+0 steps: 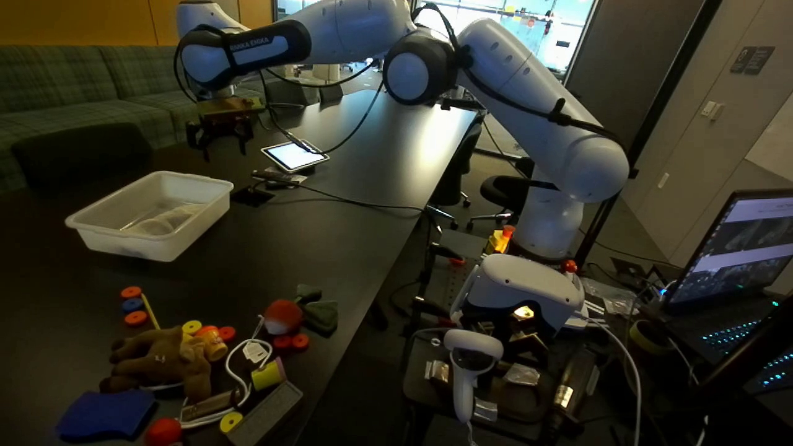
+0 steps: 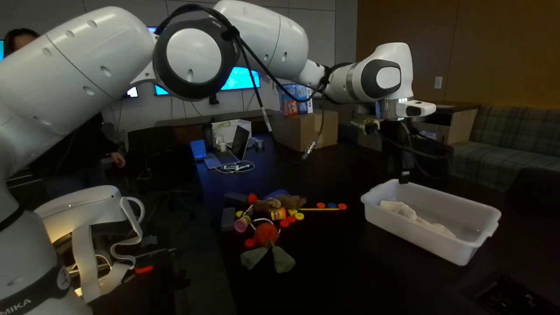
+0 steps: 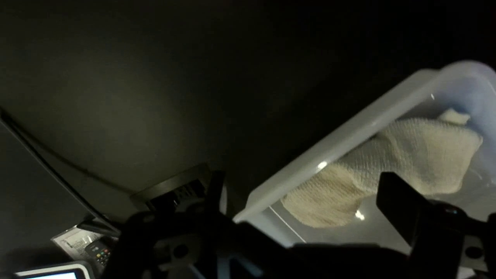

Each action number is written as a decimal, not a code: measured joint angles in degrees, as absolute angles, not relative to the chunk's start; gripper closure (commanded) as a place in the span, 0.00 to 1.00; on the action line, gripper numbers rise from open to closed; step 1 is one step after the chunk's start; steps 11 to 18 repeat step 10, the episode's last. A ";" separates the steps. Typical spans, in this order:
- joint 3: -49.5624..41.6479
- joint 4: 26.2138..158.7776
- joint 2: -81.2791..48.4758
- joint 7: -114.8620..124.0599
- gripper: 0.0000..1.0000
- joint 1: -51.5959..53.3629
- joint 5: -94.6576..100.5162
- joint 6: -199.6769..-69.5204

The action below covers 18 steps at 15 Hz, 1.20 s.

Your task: Use the white cloth to push the objects to the left and put it in the white container

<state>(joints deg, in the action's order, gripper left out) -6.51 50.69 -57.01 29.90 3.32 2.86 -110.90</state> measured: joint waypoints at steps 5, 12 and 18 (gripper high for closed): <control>-5.64 63.83 -47.83 20.58 0.00 2.55 2.83 -105.07; -5.57 76.97 -38.97 11.92 0.00 0.17 2.76 -105.06; -5.57 76.97 -38.97 11.92 0.00 0.17 2.76 -105.06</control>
